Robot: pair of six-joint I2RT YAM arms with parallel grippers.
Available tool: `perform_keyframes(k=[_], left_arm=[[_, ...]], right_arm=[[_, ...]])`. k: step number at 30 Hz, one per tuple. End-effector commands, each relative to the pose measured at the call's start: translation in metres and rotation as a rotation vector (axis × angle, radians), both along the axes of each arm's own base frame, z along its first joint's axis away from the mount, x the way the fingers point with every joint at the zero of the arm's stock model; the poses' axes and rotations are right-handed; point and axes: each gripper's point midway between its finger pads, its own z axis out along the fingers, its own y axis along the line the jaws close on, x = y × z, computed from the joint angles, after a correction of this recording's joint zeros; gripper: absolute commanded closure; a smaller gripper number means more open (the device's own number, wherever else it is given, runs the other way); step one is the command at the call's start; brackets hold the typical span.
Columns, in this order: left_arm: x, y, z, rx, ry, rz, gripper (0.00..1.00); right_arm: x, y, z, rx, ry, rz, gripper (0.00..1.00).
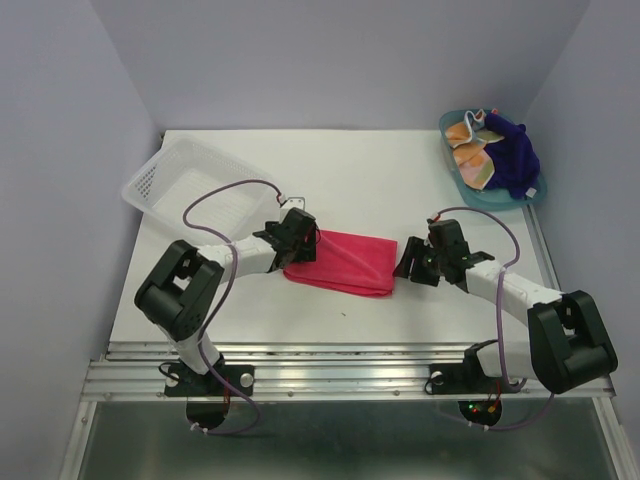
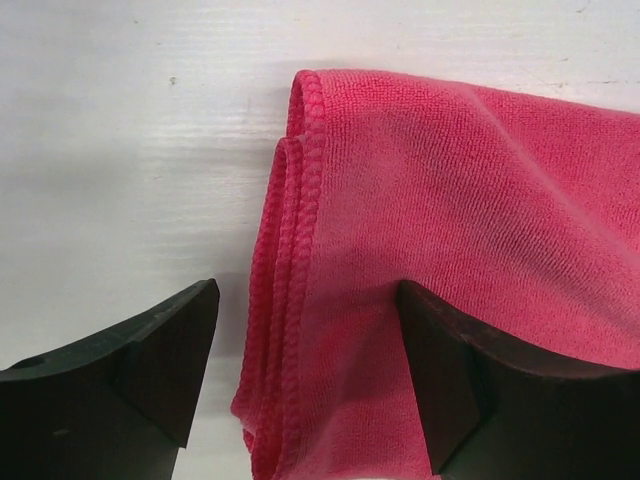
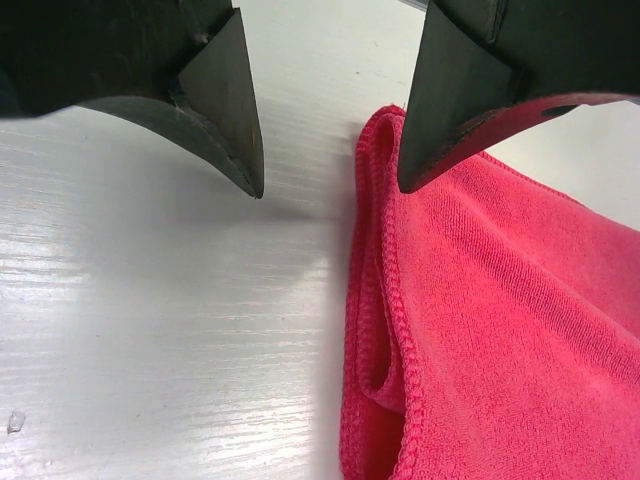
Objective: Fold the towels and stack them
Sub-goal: Neatly place the folded towel into the bin
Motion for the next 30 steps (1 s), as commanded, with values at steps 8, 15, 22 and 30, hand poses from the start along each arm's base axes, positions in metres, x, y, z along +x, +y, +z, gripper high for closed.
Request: perform_keyframes(k=[8,15,22,30], left_arm=[[-0.02,-0.018,-0.04,-0.107,0.12,-0.046,0.46],[-0.015,-0.017,-0.037,-0.078,0.103,-0.054,1.0],[0.015,-0.017,0.037,0.092,-0.084,-0.08,1.0],[0.023,0.001,0.101,0.25,-0.24,-0.164,1.0]], right_arm=[[-0.001,0.001,0.0,0.001,-0.021,0.02,0.39],[-0.001,0.001,0.001,-0.002,-0.025,0.014,0.38],[0.004,-0.01,0.008,-0.037,-0.065,-0.039,0.28],[0.015,-0.021,0.041,-0.044,-0.182,-0.118,0.0]])
